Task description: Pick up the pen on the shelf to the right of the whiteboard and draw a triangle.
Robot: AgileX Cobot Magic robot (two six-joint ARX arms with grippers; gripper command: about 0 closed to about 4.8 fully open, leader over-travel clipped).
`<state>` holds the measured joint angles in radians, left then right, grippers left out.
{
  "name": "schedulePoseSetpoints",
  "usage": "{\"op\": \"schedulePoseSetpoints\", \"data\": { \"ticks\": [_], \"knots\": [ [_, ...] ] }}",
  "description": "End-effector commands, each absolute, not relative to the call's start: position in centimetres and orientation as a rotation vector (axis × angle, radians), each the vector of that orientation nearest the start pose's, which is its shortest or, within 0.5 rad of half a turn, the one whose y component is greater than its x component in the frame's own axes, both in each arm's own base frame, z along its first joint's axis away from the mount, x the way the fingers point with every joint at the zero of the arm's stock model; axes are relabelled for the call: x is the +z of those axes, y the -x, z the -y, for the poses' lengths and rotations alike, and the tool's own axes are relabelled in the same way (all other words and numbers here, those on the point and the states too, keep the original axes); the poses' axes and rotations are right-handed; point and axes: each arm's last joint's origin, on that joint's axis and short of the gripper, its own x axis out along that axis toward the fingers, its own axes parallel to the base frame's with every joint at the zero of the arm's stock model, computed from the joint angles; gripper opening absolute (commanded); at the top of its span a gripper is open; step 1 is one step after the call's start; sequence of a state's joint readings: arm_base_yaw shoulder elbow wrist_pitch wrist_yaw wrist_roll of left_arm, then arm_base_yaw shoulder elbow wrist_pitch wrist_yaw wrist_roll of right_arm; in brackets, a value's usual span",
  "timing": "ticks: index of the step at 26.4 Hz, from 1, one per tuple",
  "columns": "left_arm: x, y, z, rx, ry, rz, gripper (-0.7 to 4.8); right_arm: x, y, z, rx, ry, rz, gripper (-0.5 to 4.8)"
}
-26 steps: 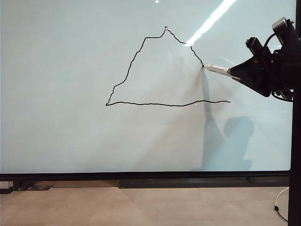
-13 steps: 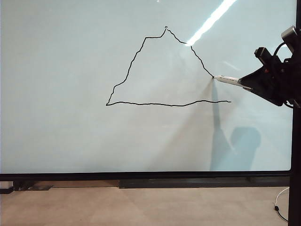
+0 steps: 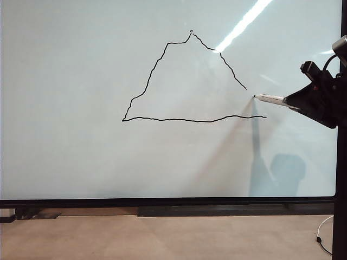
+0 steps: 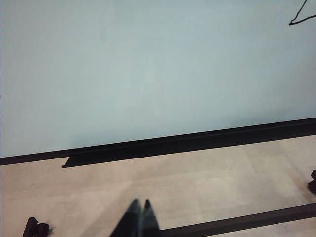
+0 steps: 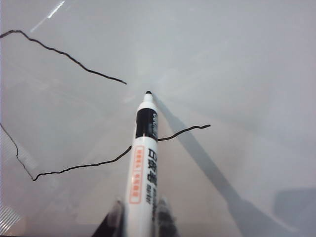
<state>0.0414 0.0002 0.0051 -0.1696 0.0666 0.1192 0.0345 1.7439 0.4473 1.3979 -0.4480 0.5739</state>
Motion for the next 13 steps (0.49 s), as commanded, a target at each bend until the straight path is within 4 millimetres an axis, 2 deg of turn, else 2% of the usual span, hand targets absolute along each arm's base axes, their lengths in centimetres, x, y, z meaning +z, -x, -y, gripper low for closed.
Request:
{"op": "schedulePoseSetpoints", "data": {
  "ticks": [1,13],
  "knots": [
    [14.88,-9.58,-0.2,-0.036,-0.11,-0.169,-0.05,15.65,-28.22,-2.21,0.505,-0.528,-0.017,-0.05],
    [14.88,-9.58,-0.2,-0.036,-0.11,-0.169,-0.05,15.63,-28.88,-2.19,0.498,-0.513,-0.008,-0.05]
  ]
}}
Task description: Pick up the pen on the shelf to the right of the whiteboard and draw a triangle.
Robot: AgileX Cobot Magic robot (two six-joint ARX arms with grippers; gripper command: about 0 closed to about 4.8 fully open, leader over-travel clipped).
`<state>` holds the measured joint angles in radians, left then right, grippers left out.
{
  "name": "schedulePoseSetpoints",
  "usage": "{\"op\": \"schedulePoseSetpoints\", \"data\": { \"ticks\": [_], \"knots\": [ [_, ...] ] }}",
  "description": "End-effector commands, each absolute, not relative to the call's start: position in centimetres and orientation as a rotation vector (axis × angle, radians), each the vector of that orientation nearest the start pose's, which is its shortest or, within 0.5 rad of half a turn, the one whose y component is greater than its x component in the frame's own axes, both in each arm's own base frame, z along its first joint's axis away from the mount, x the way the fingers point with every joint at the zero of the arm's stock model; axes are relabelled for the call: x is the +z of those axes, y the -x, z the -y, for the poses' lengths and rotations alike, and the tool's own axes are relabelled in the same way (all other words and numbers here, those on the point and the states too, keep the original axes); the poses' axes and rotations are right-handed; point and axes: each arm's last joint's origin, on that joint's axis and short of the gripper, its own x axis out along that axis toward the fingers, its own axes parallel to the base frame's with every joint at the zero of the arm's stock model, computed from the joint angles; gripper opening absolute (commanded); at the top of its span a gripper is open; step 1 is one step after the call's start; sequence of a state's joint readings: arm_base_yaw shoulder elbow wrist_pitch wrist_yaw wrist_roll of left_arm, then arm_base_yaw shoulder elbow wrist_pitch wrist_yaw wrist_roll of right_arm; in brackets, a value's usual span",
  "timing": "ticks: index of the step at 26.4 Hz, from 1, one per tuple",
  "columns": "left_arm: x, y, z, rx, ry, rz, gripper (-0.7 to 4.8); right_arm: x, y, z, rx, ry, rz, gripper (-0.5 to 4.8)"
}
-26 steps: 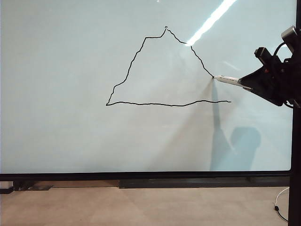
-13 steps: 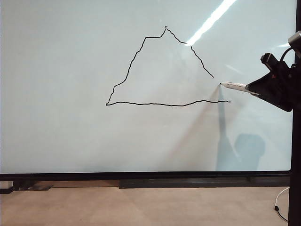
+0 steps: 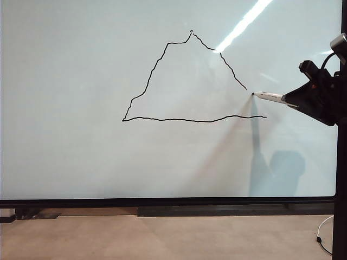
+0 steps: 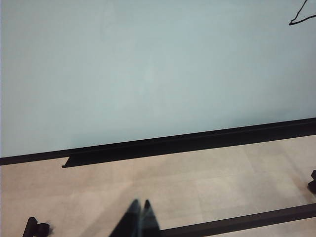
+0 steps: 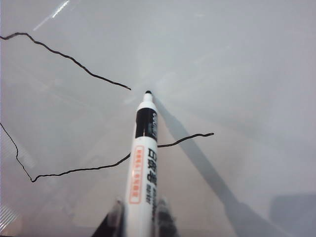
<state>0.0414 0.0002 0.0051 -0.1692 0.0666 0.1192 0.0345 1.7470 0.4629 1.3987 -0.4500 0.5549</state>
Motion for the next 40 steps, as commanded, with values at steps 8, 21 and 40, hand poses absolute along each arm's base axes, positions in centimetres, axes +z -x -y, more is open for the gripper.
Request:
{"op": "schedulePoseSetpoints", "data": {
  "ticks": [8,21,40],
  "knots": [
    [14.9,-9.6,-0.2,-0.036,-0.11,-0.169,-0.05,13.9,-29.2,-1.9,0.446,-0.535,-0.062,-0.05],
    [14.9,-9.6,-0.2,-0.036,-0.11,-0.169,-0.05,13.4,-29.2,-0.1,0.384,-0.529,-0.064,-0.05],
    [14.9,-9.6,-0.2,-0.037,-0.11,-0.169,-0.05,13.8,-25.1,-0.2,0.405,-0.452,-0.069,-0.05]
  ]
}}
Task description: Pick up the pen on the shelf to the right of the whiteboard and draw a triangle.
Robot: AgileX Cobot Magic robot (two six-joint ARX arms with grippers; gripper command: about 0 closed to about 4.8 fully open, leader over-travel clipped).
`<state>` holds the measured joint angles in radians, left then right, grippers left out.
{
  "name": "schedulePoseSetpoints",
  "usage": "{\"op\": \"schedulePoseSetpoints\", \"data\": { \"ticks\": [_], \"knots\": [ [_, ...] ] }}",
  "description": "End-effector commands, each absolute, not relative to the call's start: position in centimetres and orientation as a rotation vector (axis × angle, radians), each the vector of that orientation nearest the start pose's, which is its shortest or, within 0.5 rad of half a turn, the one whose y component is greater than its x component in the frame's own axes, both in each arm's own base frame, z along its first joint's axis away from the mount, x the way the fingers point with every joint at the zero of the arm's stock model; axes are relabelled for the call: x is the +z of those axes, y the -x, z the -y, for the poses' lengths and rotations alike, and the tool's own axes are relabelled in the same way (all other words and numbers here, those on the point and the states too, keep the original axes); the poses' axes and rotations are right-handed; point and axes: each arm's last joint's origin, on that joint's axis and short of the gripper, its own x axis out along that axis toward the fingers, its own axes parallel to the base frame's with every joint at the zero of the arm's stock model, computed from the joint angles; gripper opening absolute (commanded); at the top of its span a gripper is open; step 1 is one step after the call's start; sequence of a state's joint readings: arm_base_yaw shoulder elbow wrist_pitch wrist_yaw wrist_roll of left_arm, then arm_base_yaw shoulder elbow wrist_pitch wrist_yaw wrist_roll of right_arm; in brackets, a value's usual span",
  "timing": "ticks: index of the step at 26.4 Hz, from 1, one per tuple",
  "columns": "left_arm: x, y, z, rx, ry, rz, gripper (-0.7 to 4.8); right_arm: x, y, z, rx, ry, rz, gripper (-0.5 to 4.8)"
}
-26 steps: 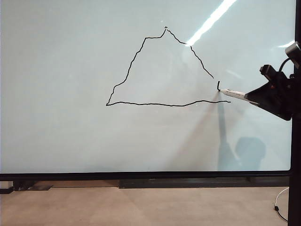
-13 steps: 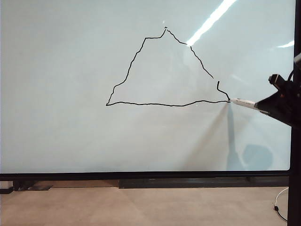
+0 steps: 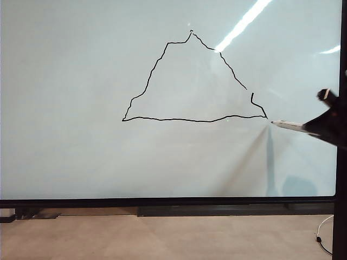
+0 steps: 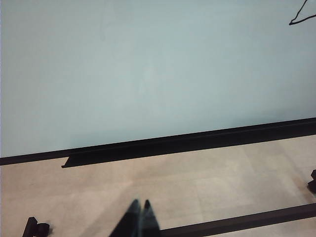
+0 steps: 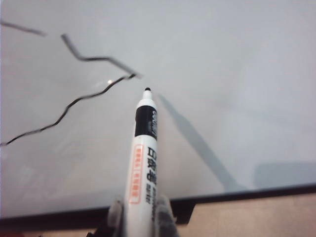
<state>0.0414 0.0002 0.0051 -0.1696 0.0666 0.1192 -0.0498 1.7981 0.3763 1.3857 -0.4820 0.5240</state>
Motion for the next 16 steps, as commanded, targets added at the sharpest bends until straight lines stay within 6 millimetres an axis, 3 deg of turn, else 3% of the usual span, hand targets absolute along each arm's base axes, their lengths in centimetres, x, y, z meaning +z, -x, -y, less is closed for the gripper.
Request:
{"op": "schedulePoseSetpoints", "data": {
  "ticks": [1,5,8,16],
  "knots": [
    [14.9,-9.6,-0.2,-0.036,-0.11,-0.168,-0.05,14.2,-24.1,-0.2,0.39,-0.416,-0.042,-0.05],
    [14.9,-9.6,-0.2,-0.036,-0.11,-0.168,-0.05,15.7,-21.9,0.5,0.332,-0.326,0.035,-0.05],
    [14.9,-9.6,-0.2,-0.036,-0.11,-0.169,-0.05,16.5,-21.0,1.5,0.286,-0.304,0.033,-0.05],
    [14.9,-9.6,-0.2,-0.037,-0.11,-0.169,-0.05,17.7,-19.1,2.1,0.206,-0.089,-0.005,-0.05]
  ]
}}
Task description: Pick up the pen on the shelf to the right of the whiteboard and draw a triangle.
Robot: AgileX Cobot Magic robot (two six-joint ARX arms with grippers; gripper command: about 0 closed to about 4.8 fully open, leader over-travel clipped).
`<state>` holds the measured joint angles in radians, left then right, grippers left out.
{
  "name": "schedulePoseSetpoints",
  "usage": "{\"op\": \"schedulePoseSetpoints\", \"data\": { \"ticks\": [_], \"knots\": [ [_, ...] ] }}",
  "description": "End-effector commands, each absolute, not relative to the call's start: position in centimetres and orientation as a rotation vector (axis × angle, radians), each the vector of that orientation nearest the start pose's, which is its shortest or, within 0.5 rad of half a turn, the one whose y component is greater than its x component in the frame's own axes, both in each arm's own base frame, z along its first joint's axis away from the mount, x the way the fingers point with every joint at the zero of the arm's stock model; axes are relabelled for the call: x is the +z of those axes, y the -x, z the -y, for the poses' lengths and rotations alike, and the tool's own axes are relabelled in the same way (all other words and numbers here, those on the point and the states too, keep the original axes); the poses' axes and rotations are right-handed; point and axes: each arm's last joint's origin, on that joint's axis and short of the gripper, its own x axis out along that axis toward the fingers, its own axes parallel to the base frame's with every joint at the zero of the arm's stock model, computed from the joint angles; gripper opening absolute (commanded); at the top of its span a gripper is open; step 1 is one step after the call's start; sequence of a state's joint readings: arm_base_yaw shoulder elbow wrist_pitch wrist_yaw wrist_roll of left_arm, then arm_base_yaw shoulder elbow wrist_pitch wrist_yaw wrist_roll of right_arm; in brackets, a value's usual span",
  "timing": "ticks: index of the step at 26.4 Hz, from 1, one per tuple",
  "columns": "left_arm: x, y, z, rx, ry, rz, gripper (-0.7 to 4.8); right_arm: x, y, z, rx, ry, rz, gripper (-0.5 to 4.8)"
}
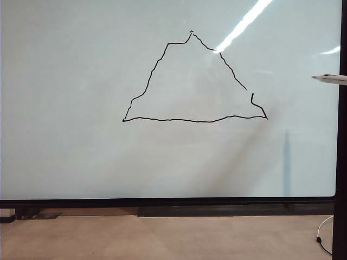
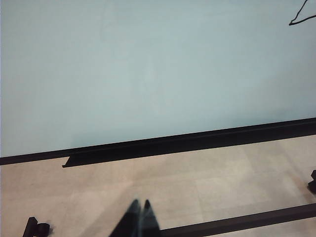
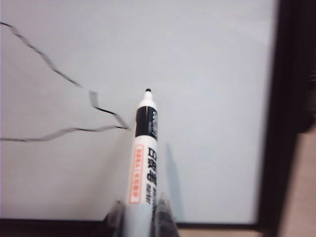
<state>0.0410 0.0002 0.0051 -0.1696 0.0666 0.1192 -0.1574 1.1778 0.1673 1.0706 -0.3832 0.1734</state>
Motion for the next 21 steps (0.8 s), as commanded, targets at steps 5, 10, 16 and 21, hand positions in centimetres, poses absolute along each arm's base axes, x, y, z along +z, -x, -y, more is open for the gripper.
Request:
{"op": "schedulePoseSetpoints", "data": {
  "ticks": [5,10,16,21],
  "knots": [
    [14.9,-9.6,-0.2,-0.036,-0.11,-0.169,-0.05,18.6,-17.8,2.2,0.163,0.002,-0.014,-0.05],
    [14.9,-9.6,-0.2,-0.036,-0.11,-0.169,-0.05,19.3,-16.3,2.0,0.11,0.084,-0.046,-0.05],
    [14.9,-9.6,-0.2,-0.036,-0.11,-0.169,-0.05,20.0,-14.5,1.8,0.065,0.101,-0.036,-0.05],
    [14.9,-9.6,-0.2,-0.036,-0.11,-0.169,-0.05,19.8,-12.6,1.6,0.012,0.111,0.004,-0.05]
  ]
}}
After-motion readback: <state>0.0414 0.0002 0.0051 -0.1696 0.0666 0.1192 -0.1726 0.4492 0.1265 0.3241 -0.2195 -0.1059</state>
